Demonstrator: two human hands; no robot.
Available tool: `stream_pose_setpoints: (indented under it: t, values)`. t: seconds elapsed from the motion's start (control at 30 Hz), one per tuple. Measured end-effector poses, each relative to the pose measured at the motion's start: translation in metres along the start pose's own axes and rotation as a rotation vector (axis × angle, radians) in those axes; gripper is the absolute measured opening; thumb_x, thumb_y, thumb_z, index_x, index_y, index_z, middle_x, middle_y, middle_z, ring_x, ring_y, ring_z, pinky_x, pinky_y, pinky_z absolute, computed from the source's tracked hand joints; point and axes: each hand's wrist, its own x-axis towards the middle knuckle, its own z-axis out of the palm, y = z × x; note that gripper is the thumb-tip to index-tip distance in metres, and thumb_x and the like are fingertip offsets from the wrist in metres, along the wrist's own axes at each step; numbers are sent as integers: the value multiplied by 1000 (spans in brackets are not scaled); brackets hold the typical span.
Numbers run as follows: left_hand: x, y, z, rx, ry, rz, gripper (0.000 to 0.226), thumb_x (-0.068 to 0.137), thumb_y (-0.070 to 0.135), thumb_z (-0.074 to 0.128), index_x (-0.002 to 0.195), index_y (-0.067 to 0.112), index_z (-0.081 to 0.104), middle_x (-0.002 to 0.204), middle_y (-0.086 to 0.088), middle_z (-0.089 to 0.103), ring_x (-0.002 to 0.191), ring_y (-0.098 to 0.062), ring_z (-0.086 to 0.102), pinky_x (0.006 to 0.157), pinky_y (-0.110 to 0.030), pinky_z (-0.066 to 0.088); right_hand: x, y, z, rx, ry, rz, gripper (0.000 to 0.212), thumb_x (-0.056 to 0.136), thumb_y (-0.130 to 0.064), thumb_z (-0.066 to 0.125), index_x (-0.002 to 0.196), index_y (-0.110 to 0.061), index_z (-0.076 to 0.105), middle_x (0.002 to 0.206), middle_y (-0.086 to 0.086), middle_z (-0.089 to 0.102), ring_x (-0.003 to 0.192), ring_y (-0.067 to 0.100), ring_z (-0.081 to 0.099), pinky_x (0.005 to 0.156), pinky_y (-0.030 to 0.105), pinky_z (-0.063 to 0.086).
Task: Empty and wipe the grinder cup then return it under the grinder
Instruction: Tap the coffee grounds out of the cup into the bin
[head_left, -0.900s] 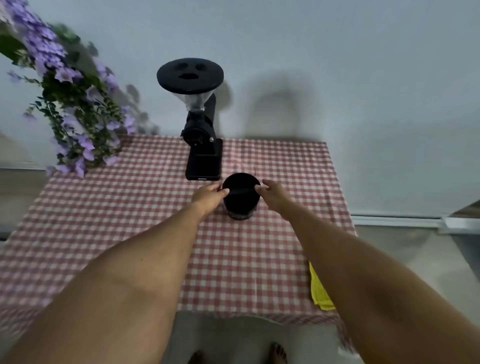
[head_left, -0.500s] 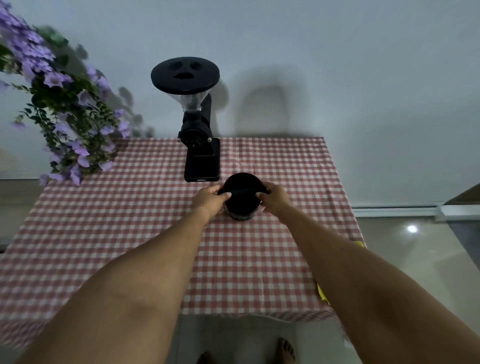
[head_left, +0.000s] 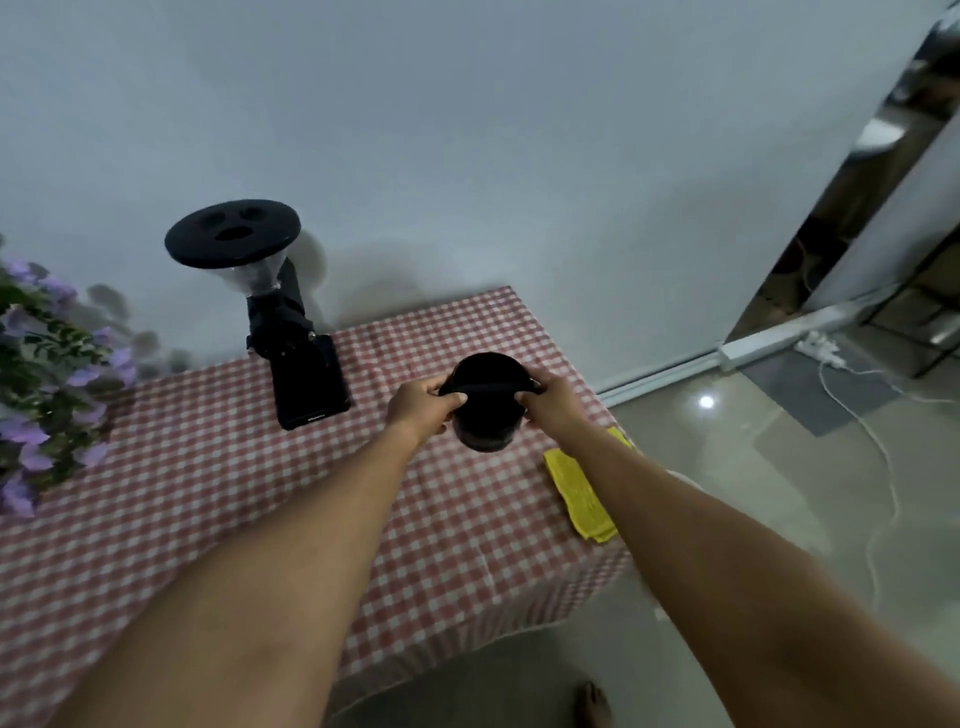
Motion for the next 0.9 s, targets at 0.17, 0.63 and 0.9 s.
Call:
stream_pose_setpoints:
  t: [0.17, 0.63, 0.9]
  values:
    - [-23, 34, 62, 13, -123, 103, 51, 87, 18, 76, 135, 14, 63, 110, -10, 73, 92, -23, 70, 81, -37, 60, -19, 24, -75, 31, 142, 10, 44, 82, -2, 61, 122, -19, 68, 79, 3, 66, 60, 17, 58, 63, 36, 55]
    - [-86, 125, 296, 19, -300, 128, 45, 89, 19, 74, 132, 12, 64, 89, -9, 69, 67, -17, 62, 60, -28, 51, -72, 107, -324, 112, 206, 80, 34, 91, 3, 53, 118, -12, 68, 80, 12, 59, 67, 20, 55, 61, 28, 54]
    - [-99, 142, 396, -29, -395, 119, 55, 88, 21, 76, 139, 14, 59, 103, -7, 71, 83, -20, 67, 69, -32, 56, -66, 160, -425, 151, 195, 133, 43, 89, 5, 53, 124, -17, 66, 76, 2, 60, 65, 16, 57, 63, 31, 57]
